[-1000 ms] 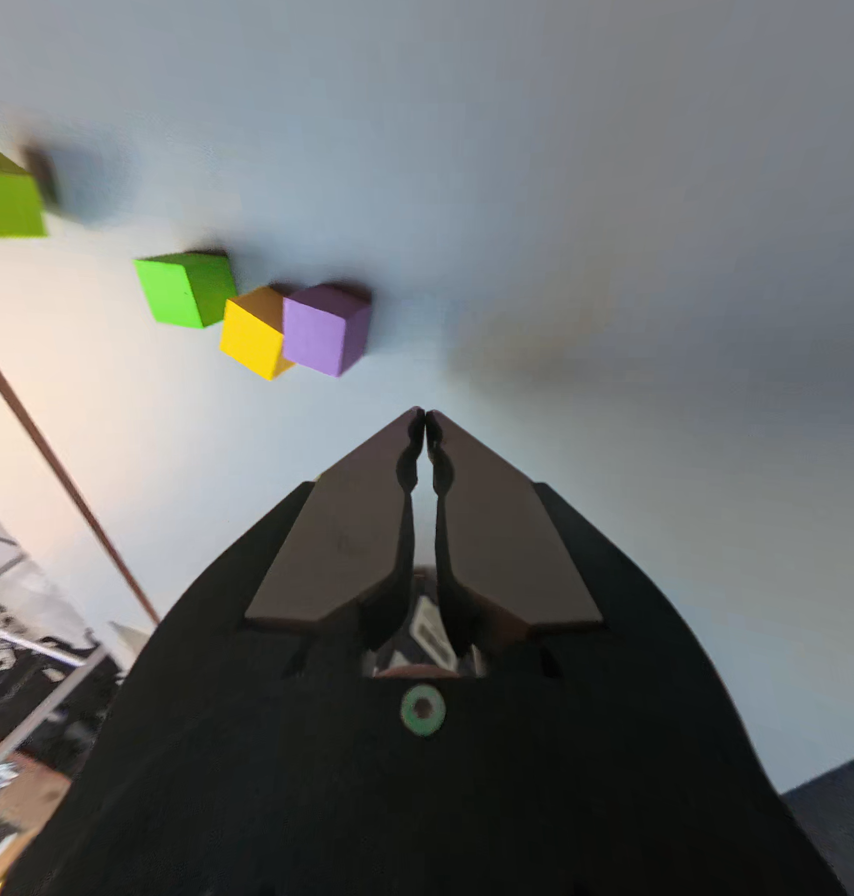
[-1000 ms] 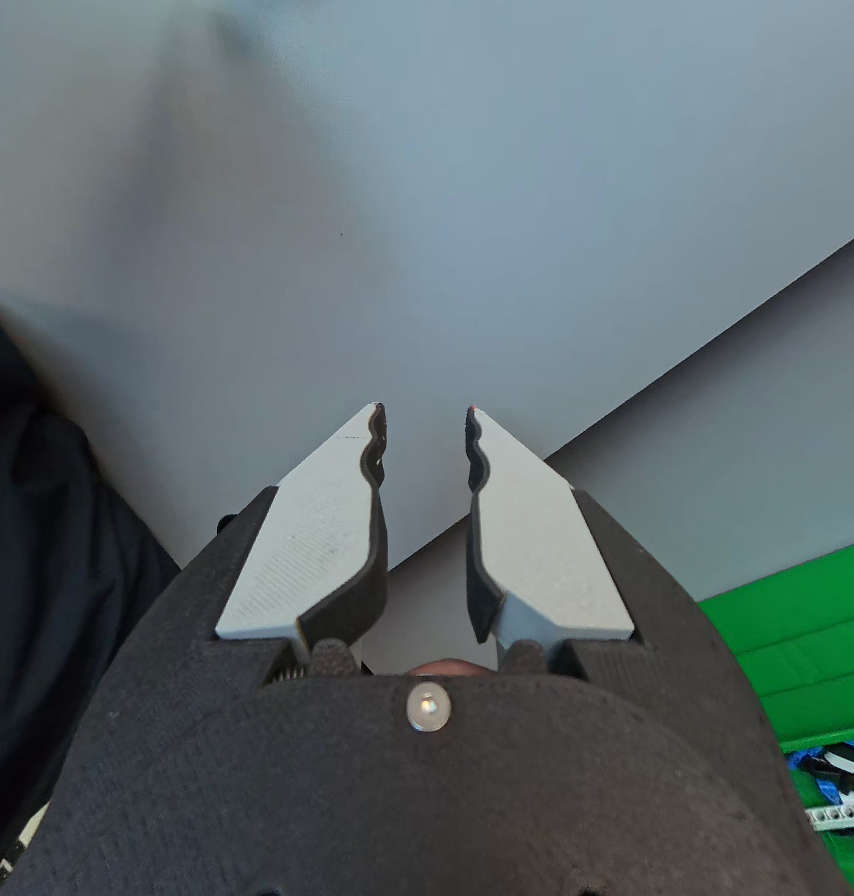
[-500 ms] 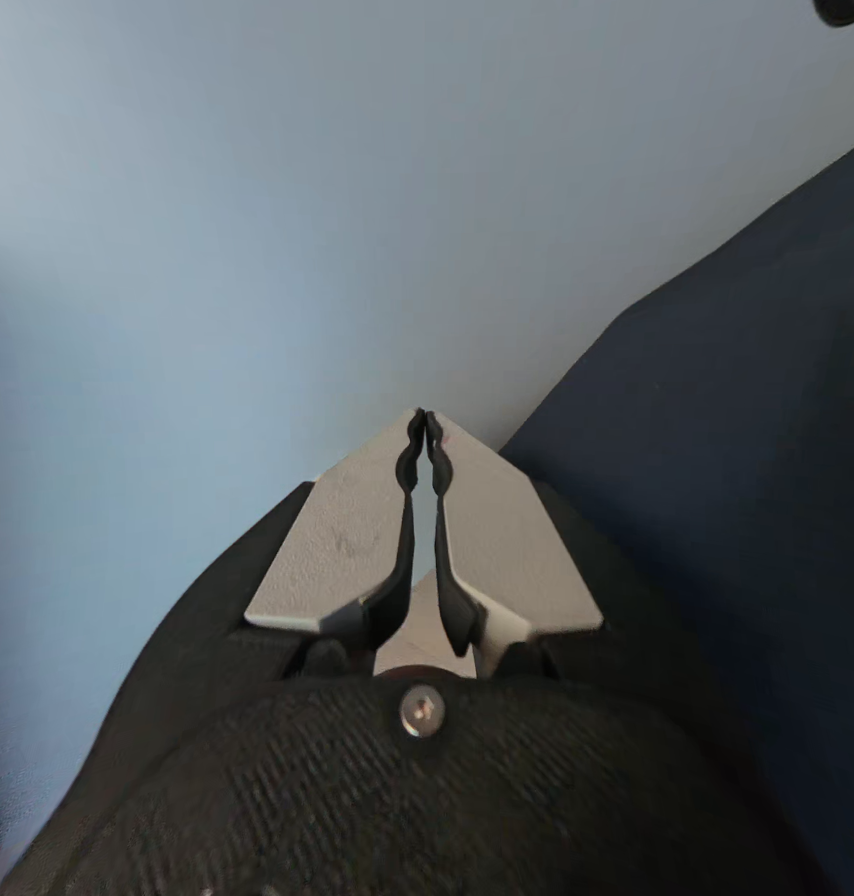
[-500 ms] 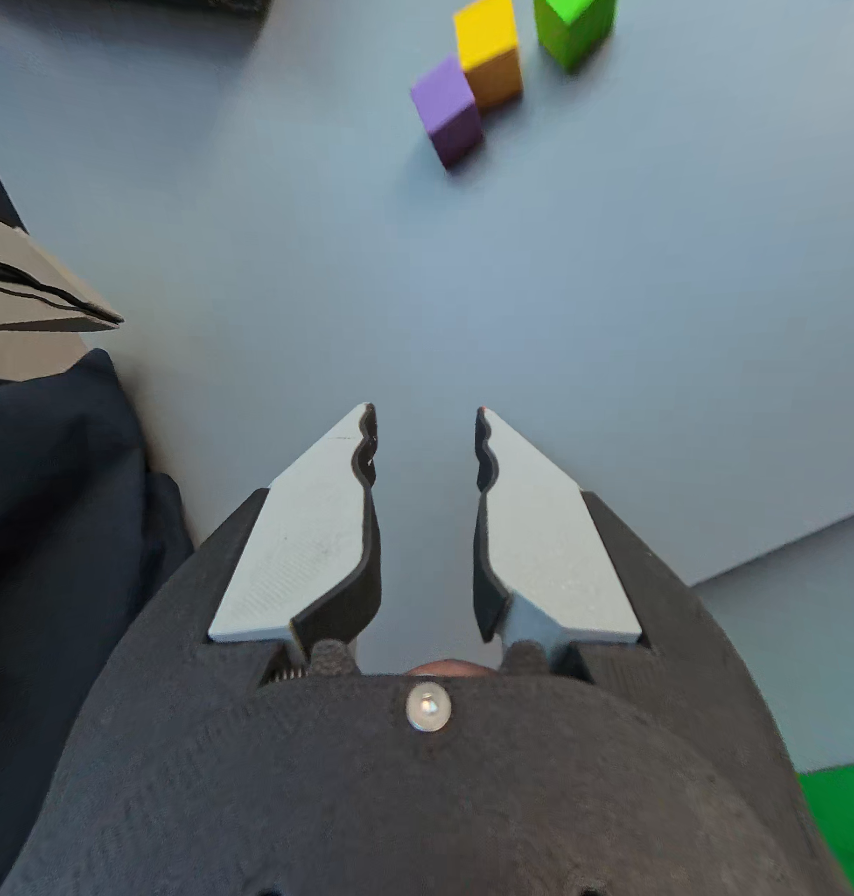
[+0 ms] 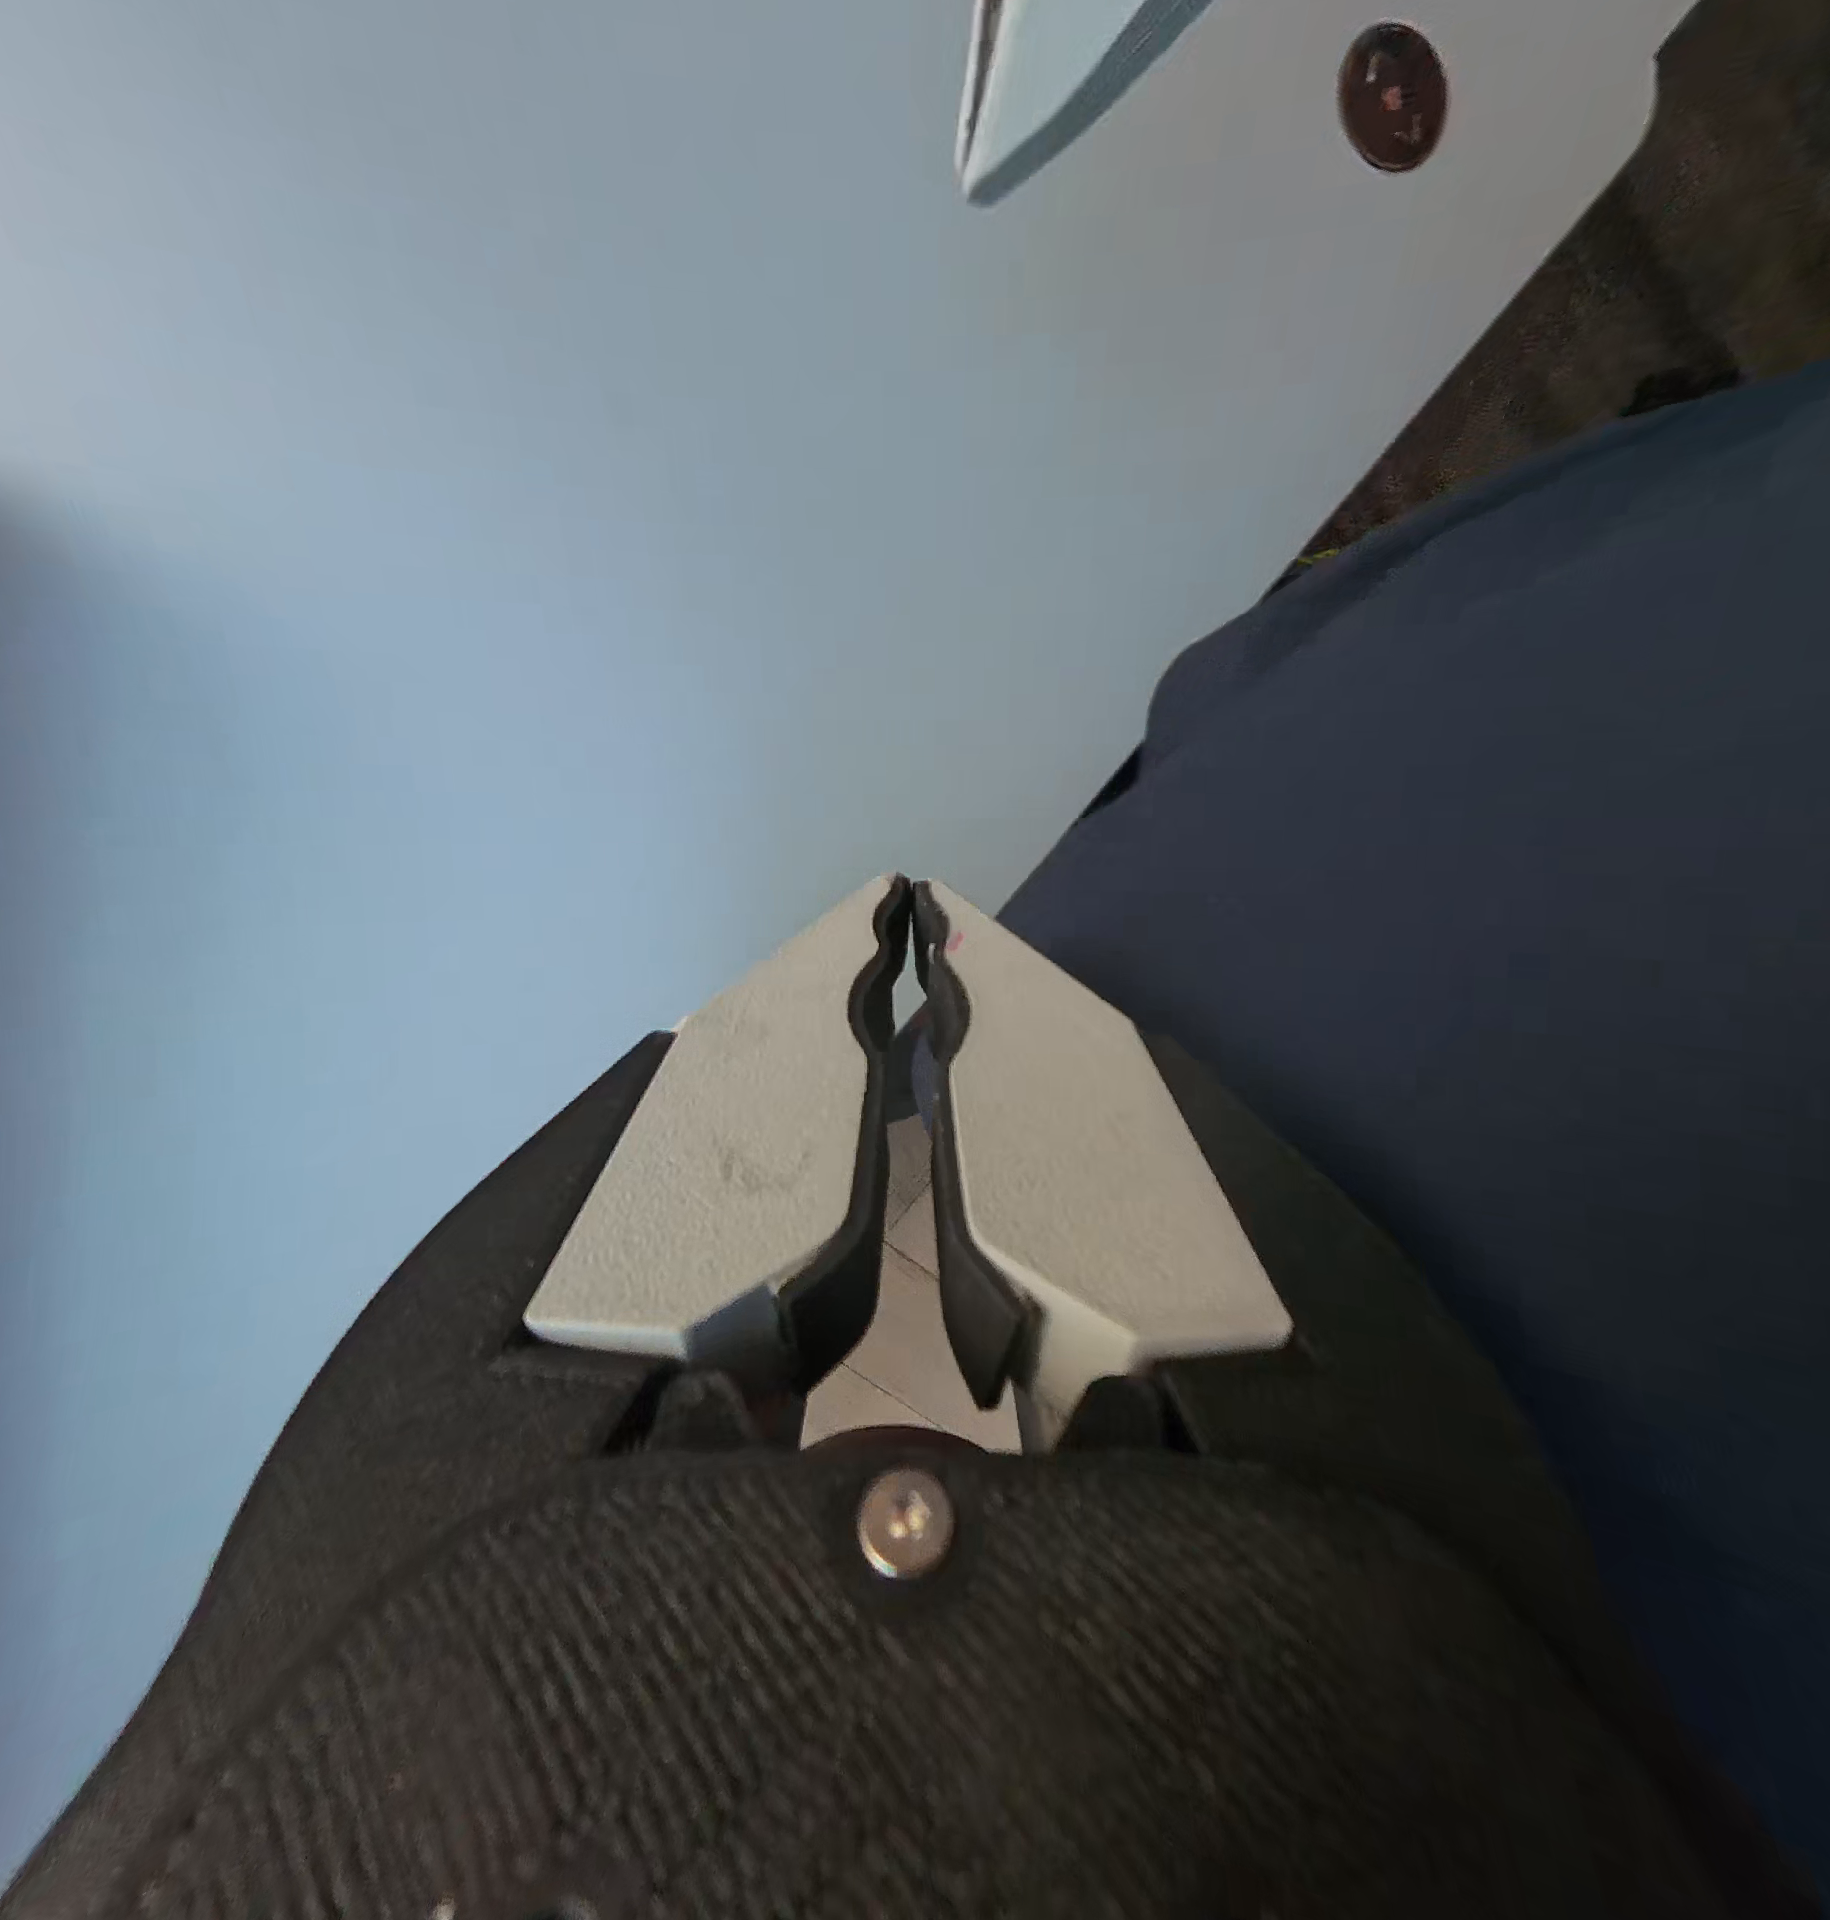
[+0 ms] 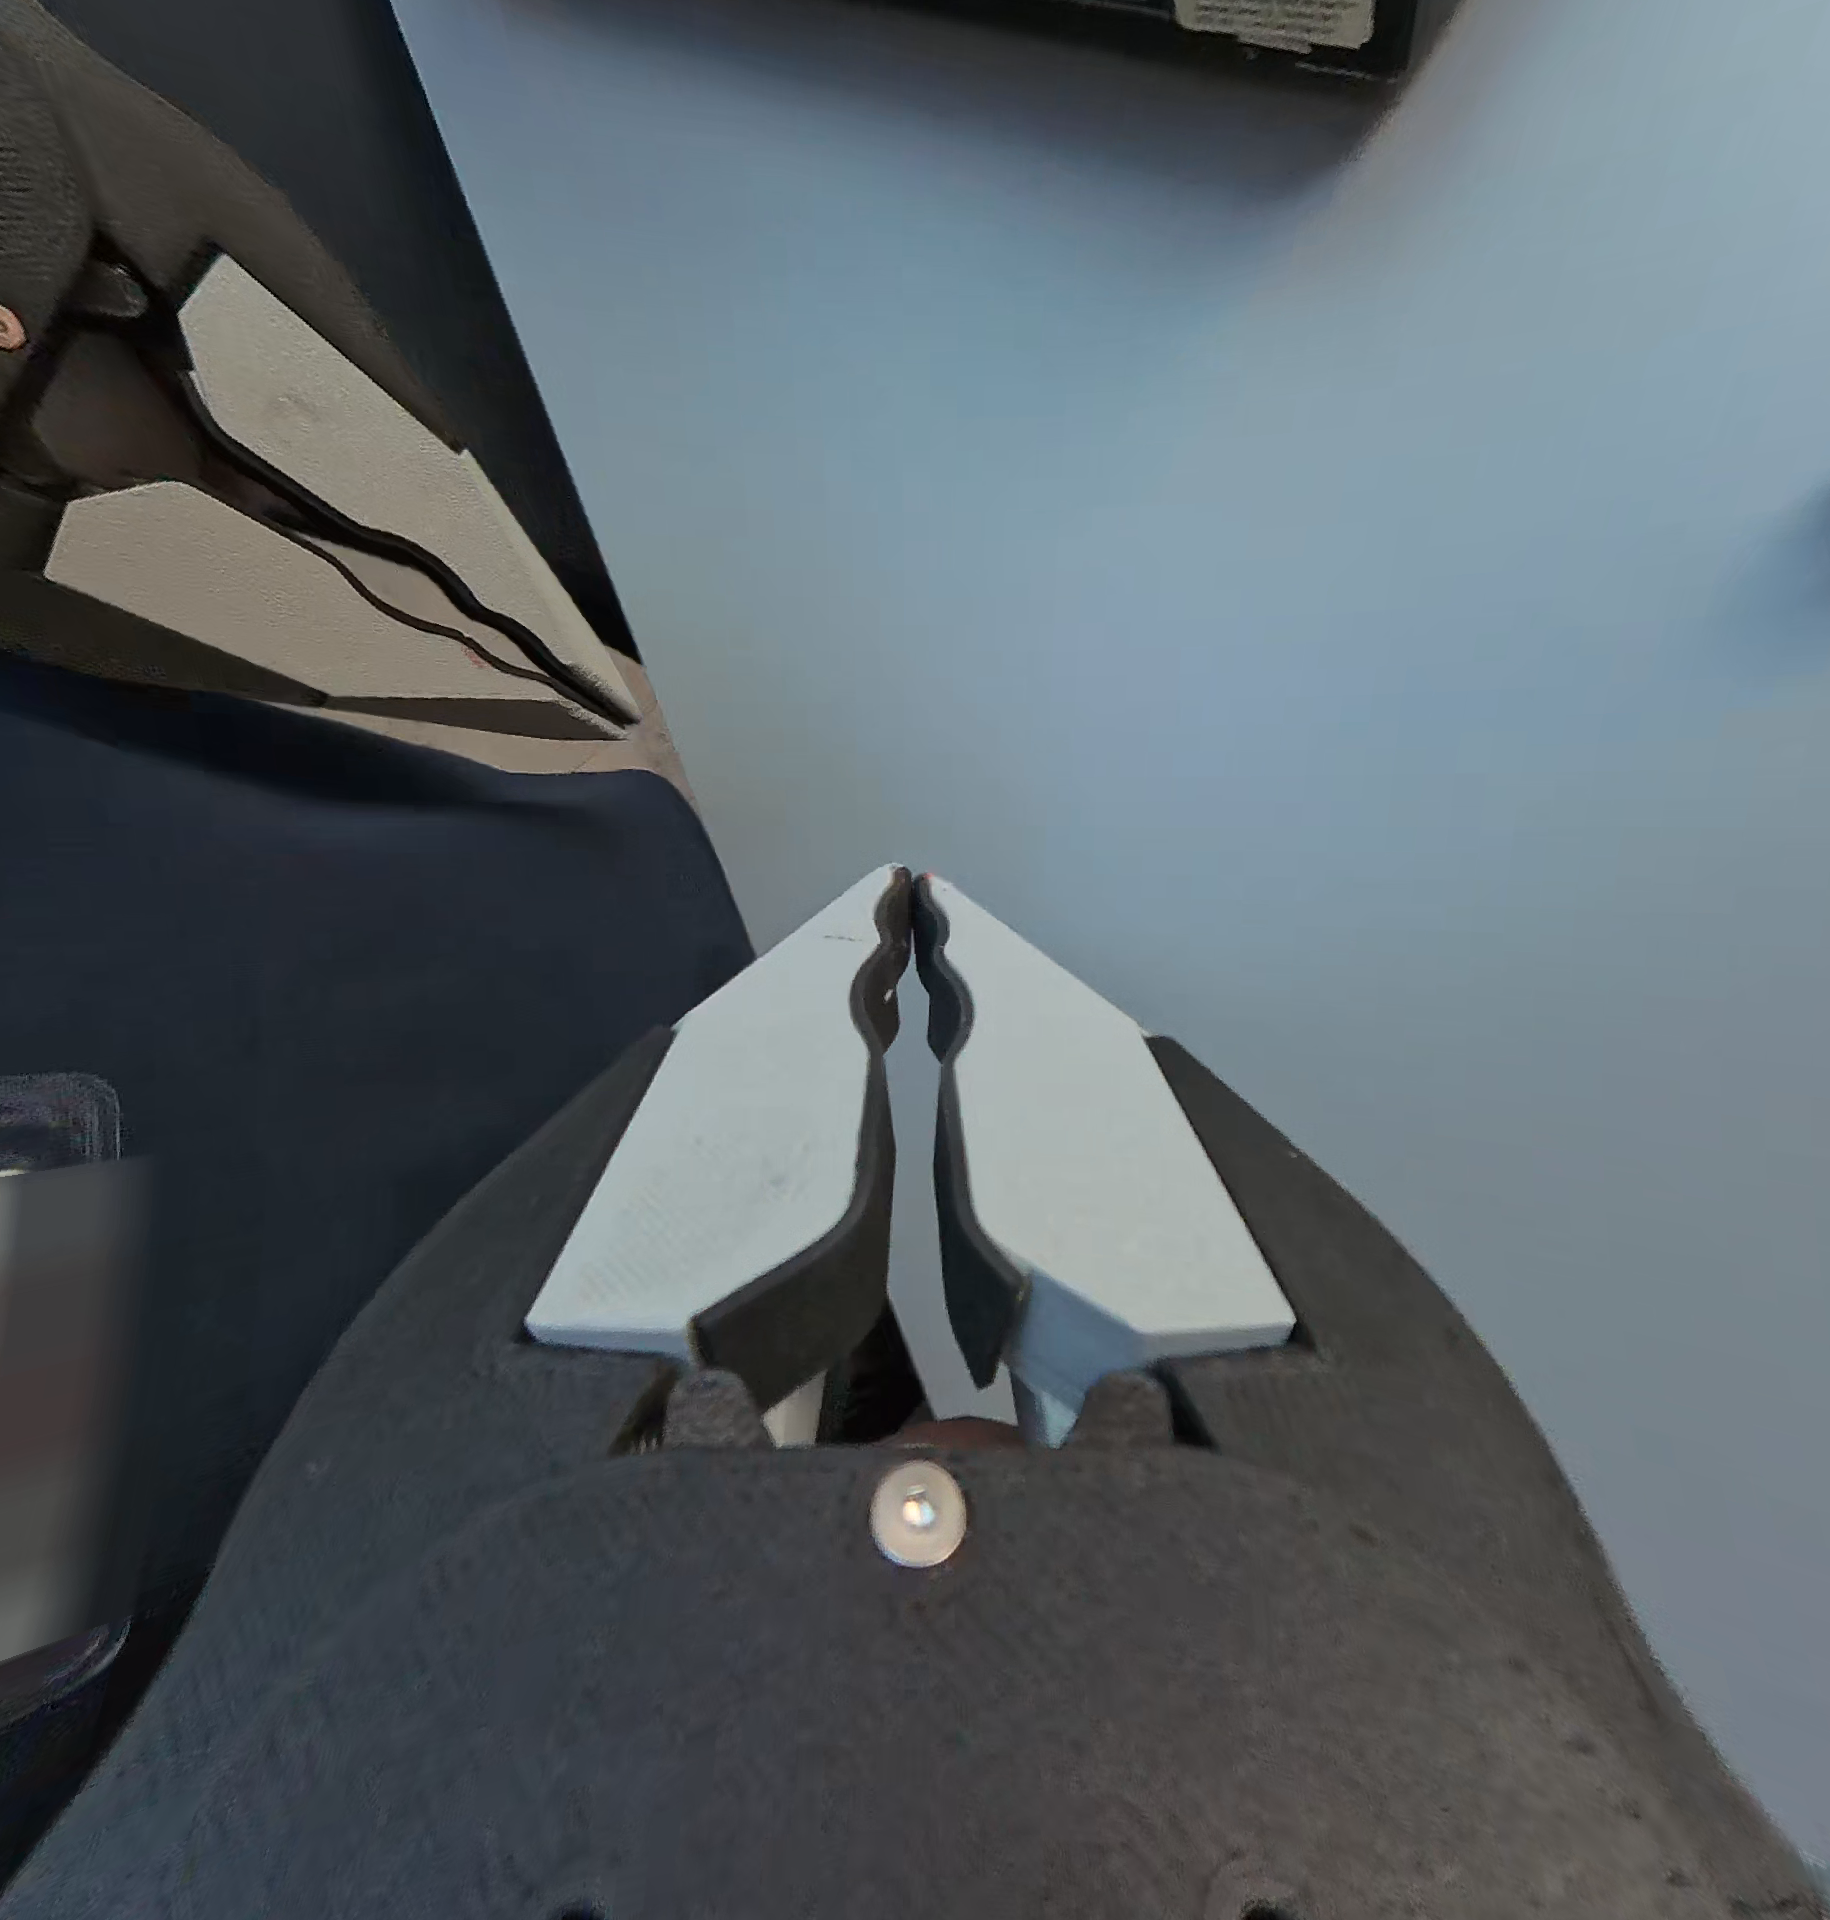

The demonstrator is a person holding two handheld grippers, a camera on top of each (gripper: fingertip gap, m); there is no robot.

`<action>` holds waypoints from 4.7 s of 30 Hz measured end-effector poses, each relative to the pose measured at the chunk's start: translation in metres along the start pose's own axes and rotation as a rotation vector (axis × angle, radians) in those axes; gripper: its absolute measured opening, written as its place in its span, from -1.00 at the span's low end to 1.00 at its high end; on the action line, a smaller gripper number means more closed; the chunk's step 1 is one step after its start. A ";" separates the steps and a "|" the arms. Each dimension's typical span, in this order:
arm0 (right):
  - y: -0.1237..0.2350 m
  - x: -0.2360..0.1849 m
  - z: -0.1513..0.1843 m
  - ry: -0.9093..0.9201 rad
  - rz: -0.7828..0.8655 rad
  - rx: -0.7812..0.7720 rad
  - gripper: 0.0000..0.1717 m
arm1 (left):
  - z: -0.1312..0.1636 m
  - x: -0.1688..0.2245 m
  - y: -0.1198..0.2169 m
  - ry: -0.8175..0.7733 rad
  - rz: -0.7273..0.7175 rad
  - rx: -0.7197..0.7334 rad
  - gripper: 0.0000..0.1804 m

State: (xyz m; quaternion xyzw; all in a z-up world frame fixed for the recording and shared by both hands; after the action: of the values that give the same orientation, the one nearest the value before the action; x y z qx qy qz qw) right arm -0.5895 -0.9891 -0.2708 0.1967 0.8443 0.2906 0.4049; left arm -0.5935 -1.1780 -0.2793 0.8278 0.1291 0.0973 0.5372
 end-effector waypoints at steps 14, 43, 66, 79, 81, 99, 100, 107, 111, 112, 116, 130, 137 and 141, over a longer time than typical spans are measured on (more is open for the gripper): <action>-0.055 -0.082 -0.012 0.010 0.160 -0.114 -1.00 | 0.048 0.009 0.053 -0.102 0.008 0.220 -1.00; 0.067 0.050 0.108 0.027 -0.068 0.044 -1.00 | -0.101 0.035 -0.053 -0.081 -0.111 -0.213 -1.00; 0.076 0.070 0.103 -0.112 -0.035 0.163 -1.00 | -0.067 0.018 -0.079 0.075 -0.042 -0.304 -1.00; 0.038 -0.001 0.094 -0.327 0.078 0.150 -1.00 | -0.067 -0.048 -0.090 0.038 -0.028 -0.106 -1.00; 0.038 -0.008 0.103 -0.368 0.099 0.127 -1.00 | -0.084 -0.063 -0.097 0.034 -0.035 -0.071 -1.00; 0.078 -0.019 0.154 -0.477 0.211 0.253 -1.00 | -0.216 -0.120 -0.173 0.091 -0.170 -0.098 -0.62; 0.080 -0.018 0.157 -0.483 0.211 0.263 -1.00 | -0.219 -0.120 -0.175 0.071 -0.181 -0.113 -0.63; 0.095 -0.011 0.175 -0.512 0.205 0.334 -1.00 | -0.205 -0.070 -0.168 -0.078 -0.053 -0.130 -0.63; 0.097 -0.002 0.174 -0.503 0.181 0.339 -1.00 | -0.172 -0.024 -0.153 -0.255 -0.004 -0.114 -0.62; 0.096 0.000 0.171 -0.497 0.173 0.333 -1.00 | -0.165 -0.016 -0.150 -0.276 0.017 -0.113 -0.61; 0.092 0.007 0.153 -0.445 0.143 0.310 -1.00 | -0.145 -0.011 -0.131 -0.215 0.078 -0.075 -0.55; 0.065 -0.005 0.095 -0.288 0.081 0.155 -1.00 | -0.056 -0.061 -0.083 -0.013 0.093 -0.038 -0.57; 0.052 -0.010 0.074 -0.257 0.091 0.094 -1.00 | -0.034 -0.056 -0.082 -0.045 0.019 -0.025 -0.79; 0.043 -0.017 0.064 -0.247 0.103 0.092 -1.00 | -0.025 -0.064 -0.080 -0.053 -0.047 0.006 -0.97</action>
State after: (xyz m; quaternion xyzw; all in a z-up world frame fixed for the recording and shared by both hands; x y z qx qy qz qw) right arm -0.5247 -0.9455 -0.2656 0.2925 0.7893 0.2453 0.4810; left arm -0.6708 -1.1455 -0.3436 0.8284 0.1347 0.0623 0.5402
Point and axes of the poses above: each gripper's, where its closed fingertips meet, y back along the fingers, z out of its underside, x = y × z across the jaws, the point moved 9 cm from there along y, back along the fingers, and after that the axes turned 12 degrees about -z, right-handed, at the moved point
